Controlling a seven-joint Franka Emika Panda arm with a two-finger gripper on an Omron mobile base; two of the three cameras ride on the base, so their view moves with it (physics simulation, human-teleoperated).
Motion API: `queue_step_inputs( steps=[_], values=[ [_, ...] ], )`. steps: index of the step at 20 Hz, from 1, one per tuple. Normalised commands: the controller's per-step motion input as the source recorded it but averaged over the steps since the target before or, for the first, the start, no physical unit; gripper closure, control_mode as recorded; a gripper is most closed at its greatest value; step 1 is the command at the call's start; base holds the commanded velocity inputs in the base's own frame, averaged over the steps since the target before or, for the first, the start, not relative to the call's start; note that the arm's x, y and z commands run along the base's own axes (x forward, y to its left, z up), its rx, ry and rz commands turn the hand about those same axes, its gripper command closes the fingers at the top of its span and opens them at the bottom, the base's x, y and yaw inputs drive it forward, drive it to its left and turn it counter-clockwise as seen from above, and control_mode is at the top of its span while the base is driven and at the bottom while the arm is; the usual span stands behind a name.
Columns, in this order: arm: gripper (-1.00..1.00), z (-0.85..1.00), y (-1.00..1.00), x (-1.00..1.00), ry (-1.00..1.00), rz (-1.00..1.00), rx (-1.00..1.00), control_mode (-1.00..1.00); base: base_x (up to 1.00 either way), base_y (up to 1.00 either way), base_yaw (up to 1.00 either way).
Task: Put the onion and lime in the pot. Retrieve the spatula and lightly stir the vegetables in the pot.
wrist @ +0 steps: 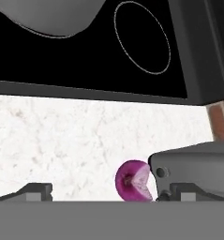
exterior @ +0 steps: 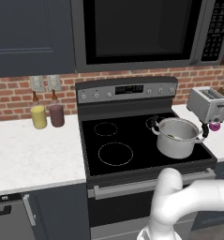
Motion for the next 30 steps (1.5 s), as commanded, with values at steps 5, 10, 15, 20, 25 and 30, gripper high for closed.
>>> queue_step_inputs(
  steps=[5,10,15,20,25,30],
  values=[
    [-1.0,-0.37,0.0,0.34,-0.04,0.03,0.0,-1.0,0.0,0.0,0.0],
    [-1.0,-0.24,-0.08,0.3,0.01,0.02,0.0,-1.0,0.0,0.0,0.0],
    [-1.0,-0.27,-0.06,0.27,0.06,0.0,0.0,-1.0,0.0,0.0,0.0],
    [-1.0,-0.31,-0.02,0.23,0.04,0.0,0.0,-1.0,0.0,0.0,0.0],
    [-1.0,-0.21,-0.18,0.22,0.0,0.0,0.0,-1.0,0.0,0.0,0.0],
    [-1.0,-0.2,-0.24,0.19,0.0,0.0,0.0,-1.0,0.0,0.0,0.0]
  ],
)
